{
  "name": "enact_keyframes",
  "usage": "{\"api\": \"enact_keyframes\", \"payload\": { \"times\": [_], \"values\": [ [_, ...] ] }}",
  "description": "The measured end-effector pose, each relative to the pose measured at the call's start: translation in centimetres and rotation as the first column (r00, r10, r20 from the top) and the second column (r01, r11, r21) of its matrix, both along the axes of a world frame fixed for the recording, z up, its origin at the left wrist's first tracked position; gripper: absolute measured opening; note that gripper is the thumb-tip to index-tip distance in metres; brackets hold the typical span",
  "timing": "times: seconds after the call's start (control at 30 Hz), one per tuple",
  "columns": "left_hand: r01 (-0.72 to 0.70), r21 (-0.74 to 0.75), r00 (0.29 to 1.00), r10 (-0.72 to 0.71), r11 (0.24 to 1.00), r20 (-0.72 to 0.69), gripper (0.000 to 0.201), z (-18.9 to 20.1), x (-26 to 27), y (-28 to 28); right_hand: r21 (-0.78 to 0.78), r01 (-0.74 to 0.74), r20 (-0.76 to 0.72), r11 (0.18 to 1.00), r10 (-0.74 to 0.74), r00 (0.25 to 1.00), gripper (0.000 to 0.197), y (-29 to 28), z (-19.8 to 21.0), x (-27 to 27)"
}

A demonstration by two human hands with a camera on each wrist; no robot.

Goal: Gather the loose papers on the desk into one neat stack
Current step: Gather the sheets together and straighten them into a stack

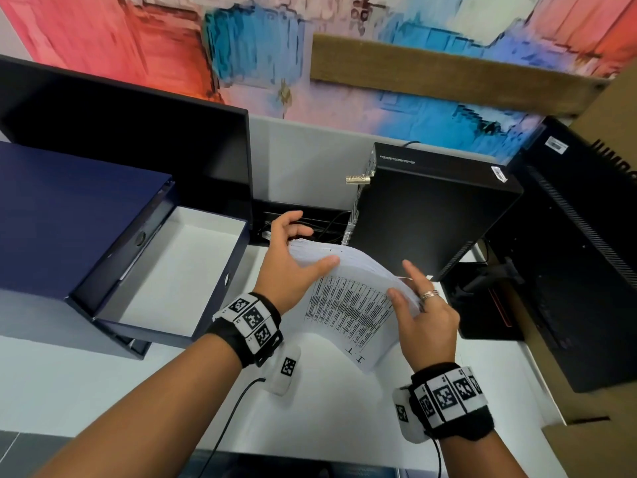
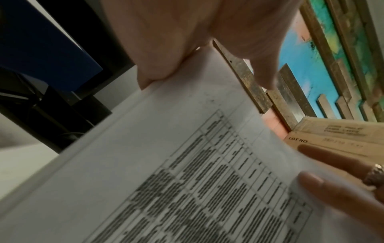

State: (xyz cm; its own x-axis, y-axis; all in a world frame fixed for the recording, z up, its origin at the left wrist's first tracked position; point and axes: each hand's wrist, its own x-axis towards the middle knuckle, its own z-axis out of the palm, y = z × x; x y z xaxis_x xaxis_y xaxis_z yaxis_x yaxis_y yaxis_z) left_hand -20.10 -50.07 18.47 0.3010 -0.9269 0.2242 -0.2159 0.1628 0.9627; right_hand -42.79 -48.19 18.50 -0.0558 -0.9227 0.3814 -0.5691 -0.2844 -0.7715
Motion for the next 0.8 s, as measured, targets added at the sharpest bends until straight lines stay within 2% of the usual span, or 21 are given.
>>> {"api": "enact_keyframes", "payload": {
  "times": [0.07, 0.1, 0.17, 0.23, 0.3, 0.37, 0.47, 0.53, 0.57, 0.6, 0.63, 0.67, 0.73, 0.8],
  "values": [
    [0.045, 0.034, 0.998, -0.044, 0.998, -0.043, 0.101, -1.2, 0.5, 0.5, 0.091, 0.024, 0.186, 0.996, -0.040, 0.982, 0.052, -0.2, 0.1, -0.4],
    [0.056, 0.069, 0.996, -0.051, 0.996, -0.080, 0.101, -1.7, 0.7, 0.6, 0.109, 0.030, 0.230, 0.994, -0.055, 0.972, 0.045, -0.3, 0.0, -0.5],
    [0.050, 0.118, 0.995, -0.039, 0.992, -0.094, 0.075, -2.2, 0.7, 0.8, 0.111, 0.036, 0.238, 0.993, -0.062, 0.969, 0.027, -0.6, -0.1, -0.7],
    [0.009, 0.124, 0.999, -0.003, 0.992, -0.045, 0.043, -2.3, 0.6, 1.0, 0.092, 0.042, 0.225, 0.995, -0.062, 0.972, 0.023, -0.7, -0.4, -0.9],
    [0.002, 0.156, 0.997, 0.009, 0.988, -0.071, 0.037, -2.7, 0.4, 1.3, 0.114, 0.039, 0.243, 0.993, -0.066, 0.968, 0.017, -0.8, -0.8, -1.2],
    [0.066, 0.218, 0.994, -0.046, 0.974, -0.095, 0.036, -3.5, 0.1, 1.9, 0.184, 0.022, 0.258, 0.983, -0.070, 0.964, 0.016, -0.8, -1.0, -1.4],
    [0.078, 0.228, 0.996, -0.069, 0.970, -0.047, 0.030, -3.8, -0.3, 1.8, 0.177, 0.036, 0.128, 0.984, -0.059, 0.990, 0.016, -1.0, -0.2, -2.0],
    [0.051, 0.216, 0.997, -0.061, 0.975, 0.038, 0.025, -2.7, -0.3, 1.1, 0.153, 0.057, -0.102, 0.987, -0.042, 0.994, 0.014, -1.4, 1.2, -2.7],
    [0.048, 0.192, 0.987, -0.076, 0.980, 0.141, 0.019, -1.6, -0.2, 0.8, 0.147, 0.062, -0.243, 0.987, -0.025, 0.970, 0.015, -1.6, 2.0, -2.8],
    [0.059, 0.148, 0.953, -0.099, 0.987, 0.286, 0.015, -0.2, -0.2, 0.5, 0.139, 0.059, -0.379, 0.989, -0.002, 0.926, 0.019, -1.8, 2.9, -2.8],
    [0.079, 0.080, 0.888, -0.106, 0.994, 0.447, 0.016, 1.2, -0.4, 0.3, 0.137, 0.039, -0.480, 0.990, 0.031, 0.877, 0.026, -2.1, 3.6, -2.5],
    [0.108, 0.011, 0.798, -0.093, 0.994, 0.596, 0.020, 2.7, -0.6, 0.2, 0.133, -0.009, -0.519, 0.991, 0.078, 0.852, 0.032, -2.4, 4.3, -2.1],
    [0.188, -0.076, 0.645, -0.065, 0.979, 0.761, 0.018, 5.4, -1.3, 0.3, 0.100, -0.156, -0.451, 0.983, 0.184, 0.873, 0.033, -2.8, 5.2, -0.8],
    [0.241, -0.106, 0.590, -0.060, 0.965, 0.805, 0.011, 6.8, -1.5, 0.1, 0.028, -0.248, -0.334, 0.968, 0.243, 0.911, 0.016, -3.1, 5.5, 0.2]
  ]
}}
